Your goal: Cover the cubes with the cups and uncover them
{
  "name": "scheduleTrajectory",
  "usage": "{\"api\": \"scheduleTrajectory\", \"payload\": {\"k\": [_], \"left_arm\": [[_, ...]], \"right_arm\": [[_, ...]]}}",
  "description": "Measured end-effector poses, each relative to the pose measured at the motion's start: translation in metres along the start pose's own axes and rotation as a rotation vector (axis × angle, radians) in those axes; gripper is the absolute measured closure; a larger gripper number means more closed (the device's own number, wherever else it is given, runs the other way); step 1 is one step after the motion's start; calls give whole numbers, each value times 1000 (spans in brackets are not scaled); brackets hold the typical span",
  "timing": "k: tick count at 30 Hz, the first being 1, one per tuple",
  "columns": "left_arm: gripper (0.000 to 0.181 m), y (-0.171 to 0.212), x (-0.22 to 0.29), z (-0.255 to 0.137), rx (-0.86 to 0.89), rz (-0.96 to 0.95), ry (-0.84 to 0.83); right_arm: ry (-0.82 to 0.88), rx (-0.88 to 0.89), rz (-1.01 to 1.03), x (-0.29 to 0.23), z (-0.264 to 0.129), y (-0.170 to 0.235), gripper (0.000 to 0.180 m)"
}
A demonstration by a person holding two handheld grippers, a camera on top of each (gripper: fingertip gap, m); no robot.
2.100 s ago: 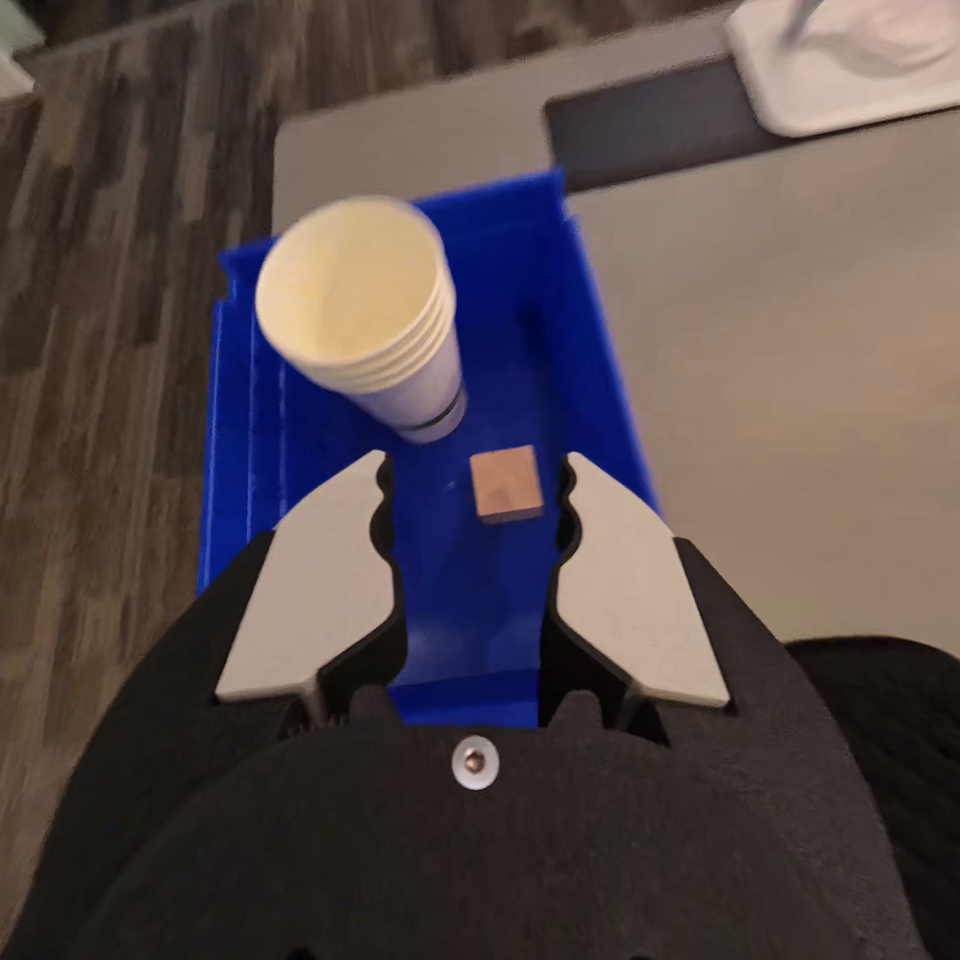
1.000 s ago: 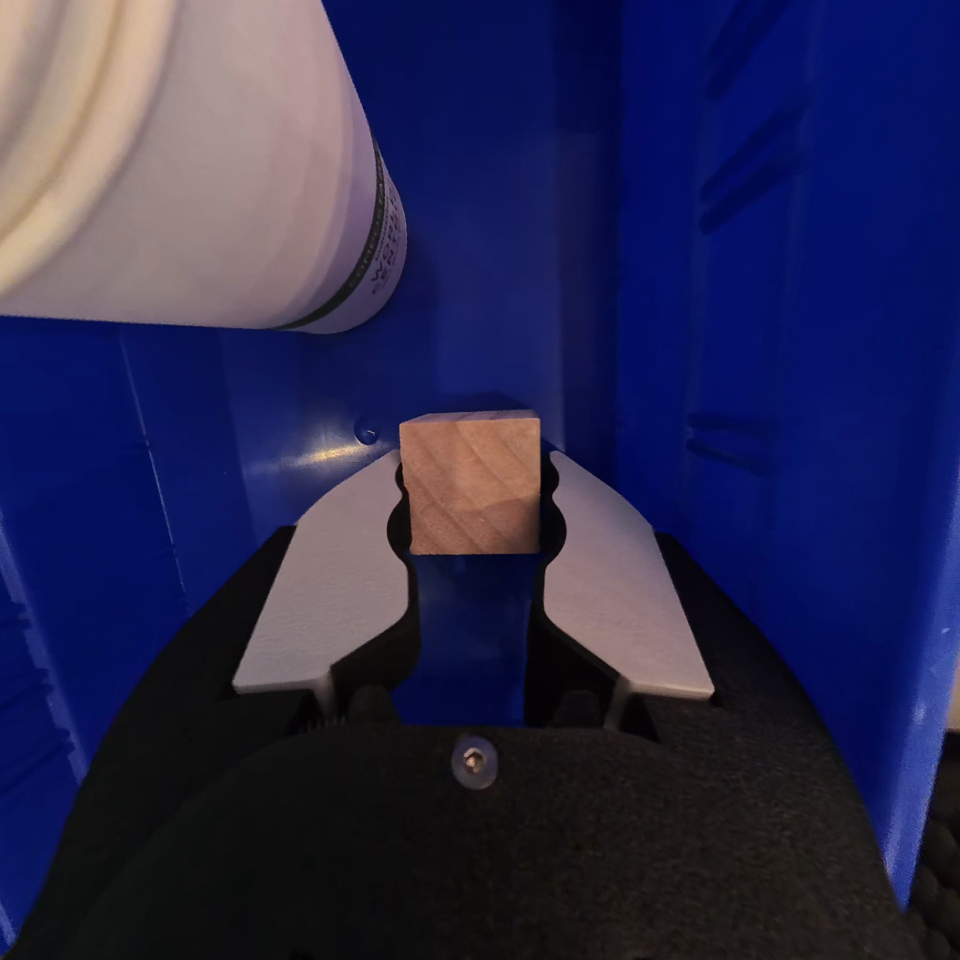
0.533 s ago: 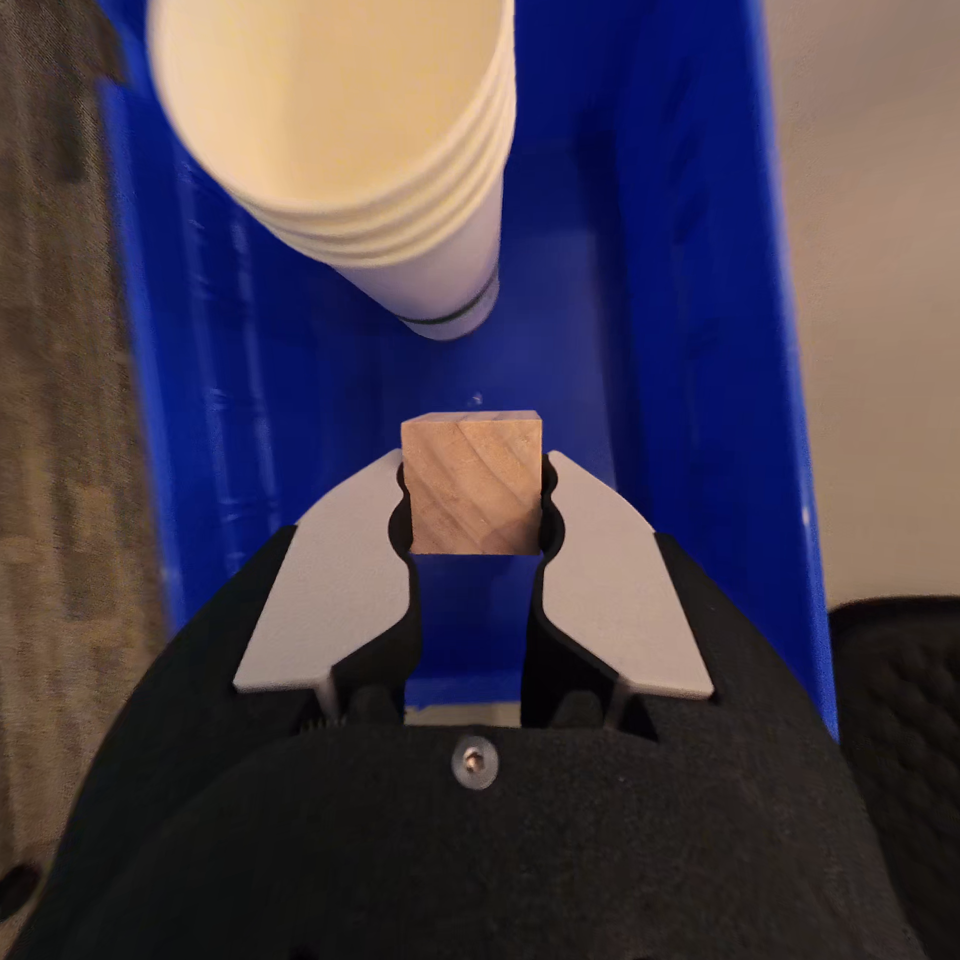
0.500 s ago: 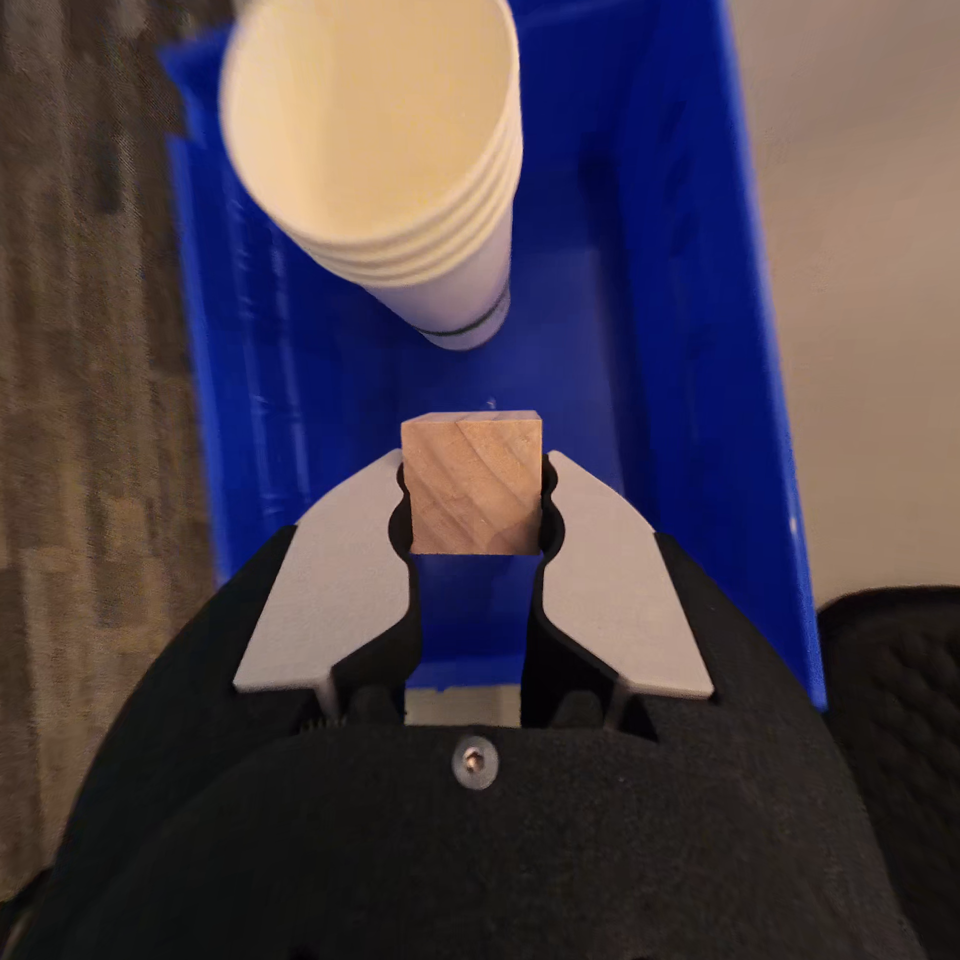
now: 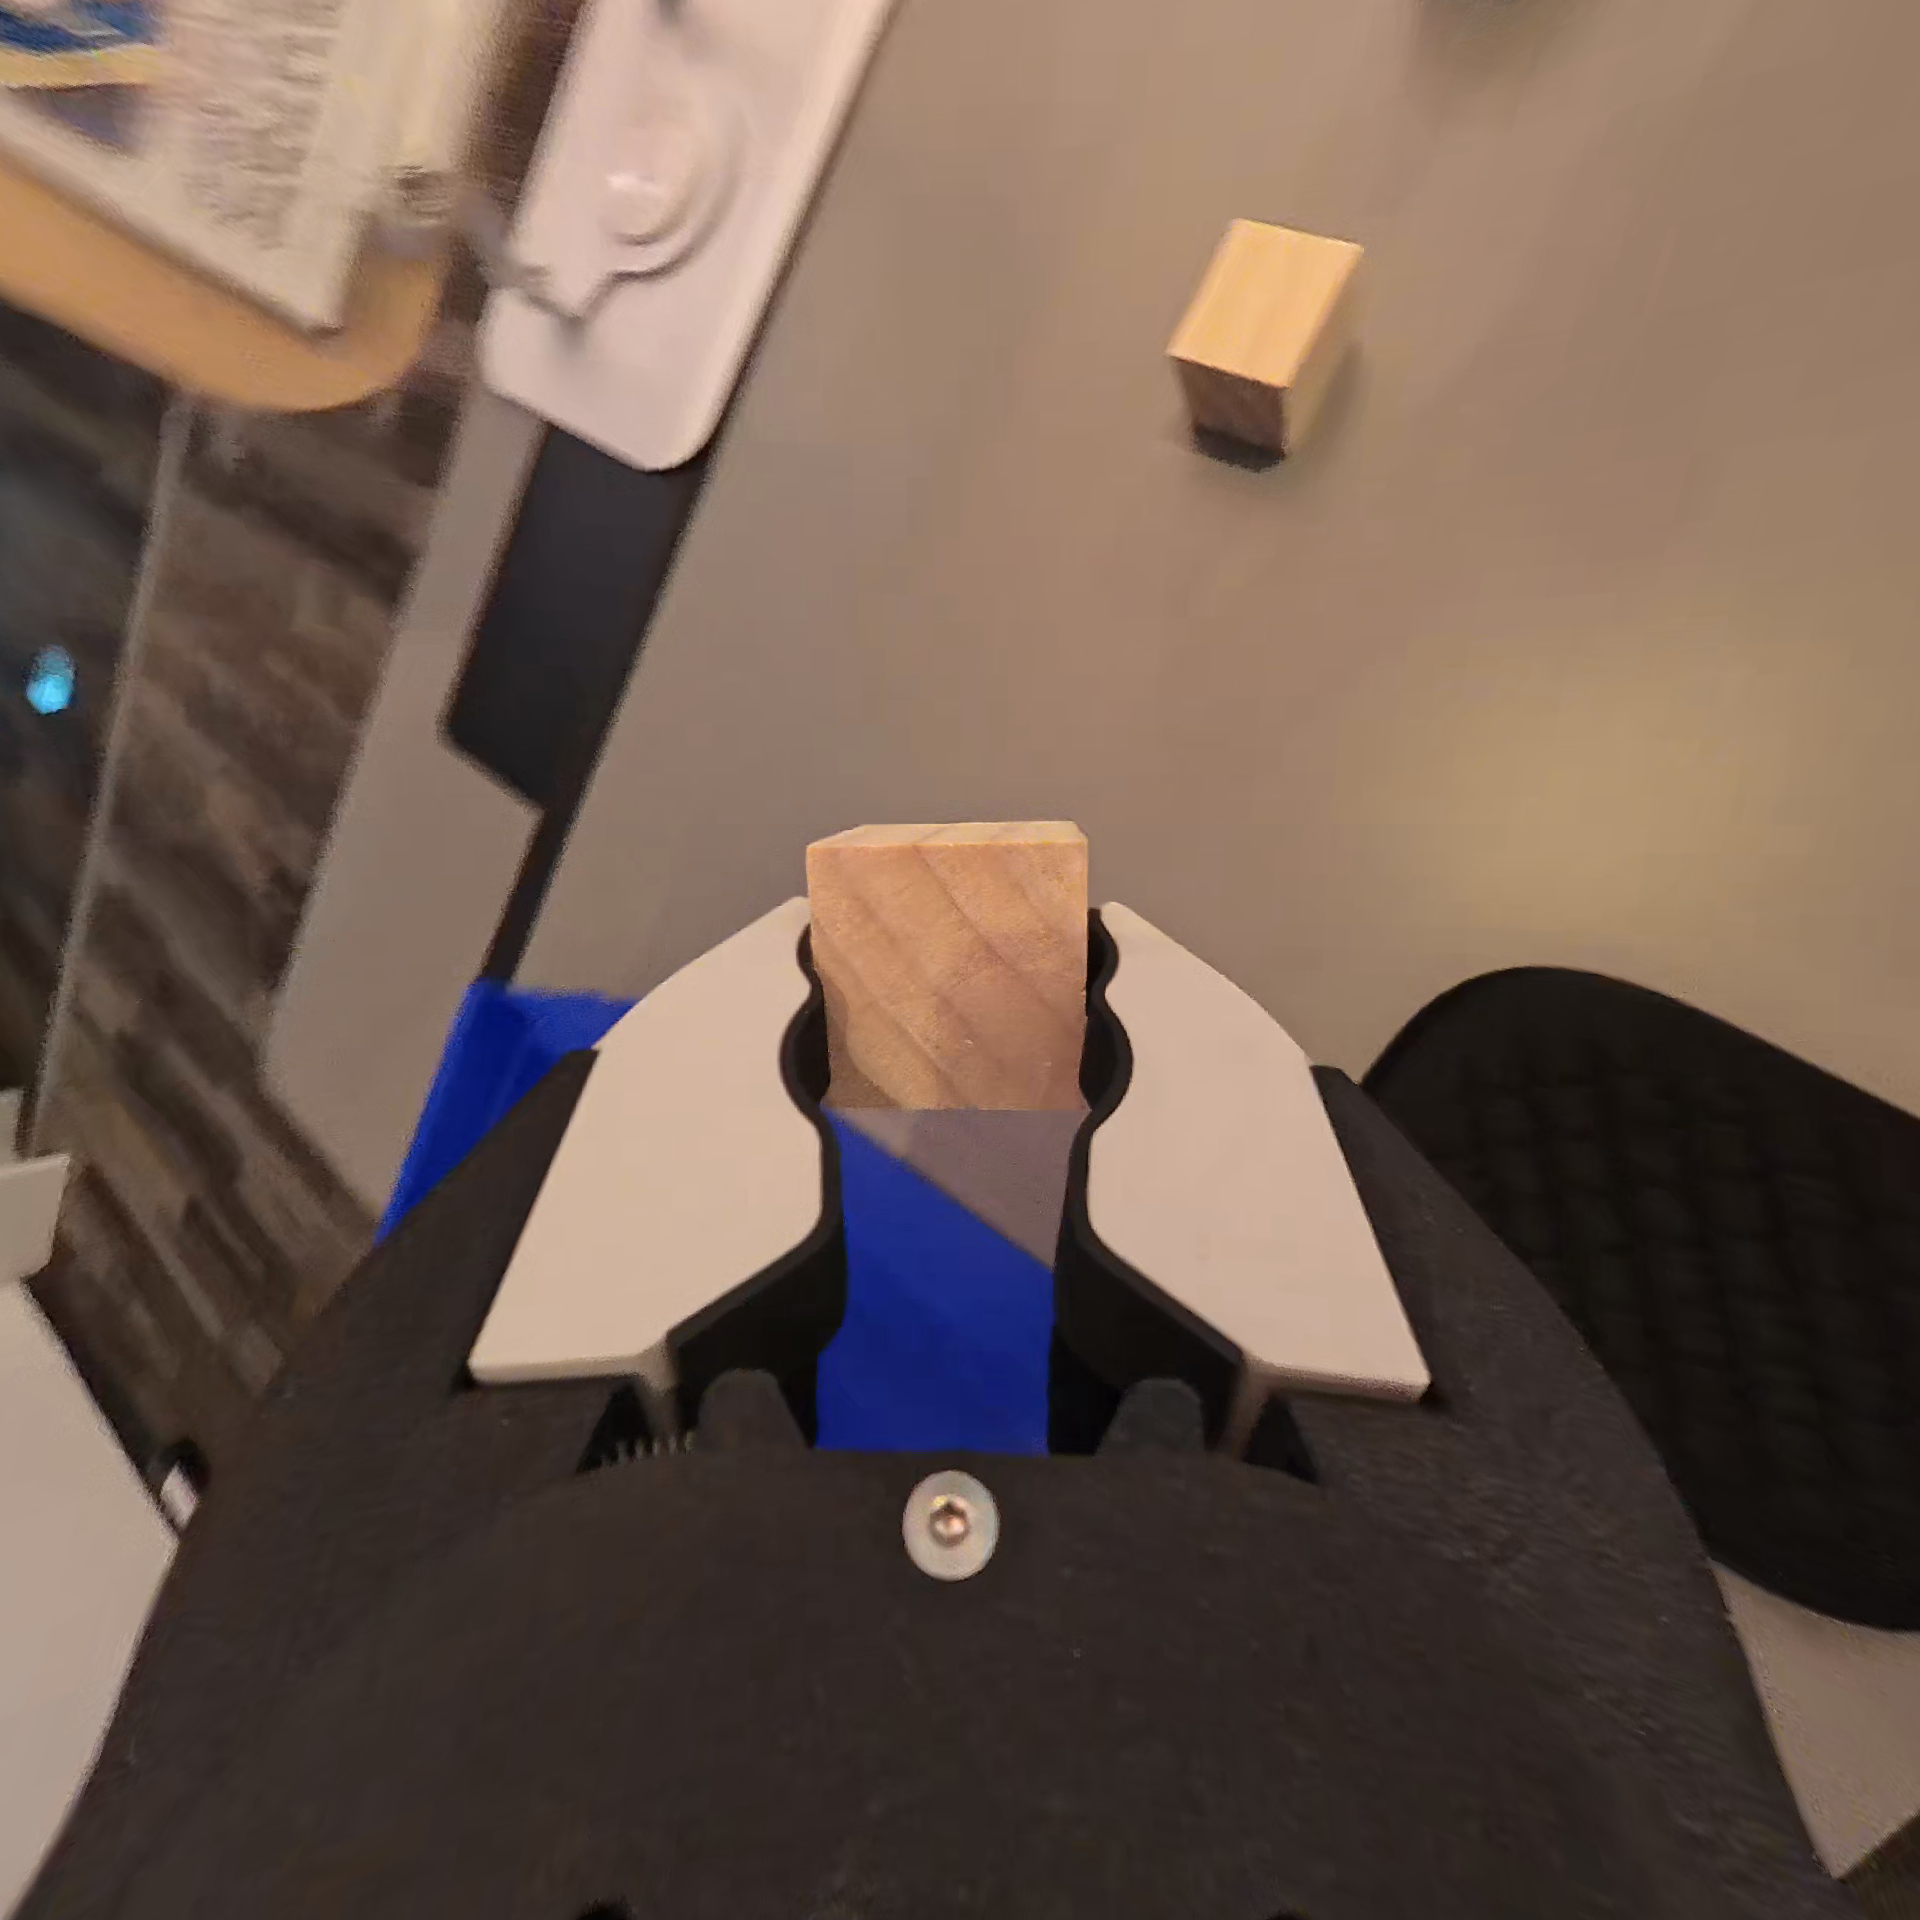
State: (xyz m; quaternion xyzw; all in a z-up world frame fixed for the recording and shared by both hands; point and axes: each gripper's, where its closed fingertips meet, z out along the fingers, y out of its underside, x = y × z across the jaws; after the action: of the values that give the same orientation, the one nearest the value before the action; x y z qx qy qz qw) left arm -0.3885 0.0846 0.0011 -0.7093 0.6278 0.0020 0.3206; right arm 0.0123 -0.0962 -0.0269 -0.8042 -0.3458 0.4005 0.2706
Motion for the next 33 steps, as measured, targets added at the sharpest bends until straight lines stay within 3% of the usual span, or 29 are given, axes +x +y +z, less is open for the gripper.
{"api": "scheduleTrajectory", "payload": {"k": [5,10,33], "left_arm": [[135,0,24,78,-54,118,174],[135,10,27,114,-76,227,234],[135,18,33,152,-128,308,339]], "right_arm": [[-15,-14,-1,-2,3,1,167],[-23,-18,-7,-2,5,1,167],[-9,-23,-2,-1,3,1,167]]}}
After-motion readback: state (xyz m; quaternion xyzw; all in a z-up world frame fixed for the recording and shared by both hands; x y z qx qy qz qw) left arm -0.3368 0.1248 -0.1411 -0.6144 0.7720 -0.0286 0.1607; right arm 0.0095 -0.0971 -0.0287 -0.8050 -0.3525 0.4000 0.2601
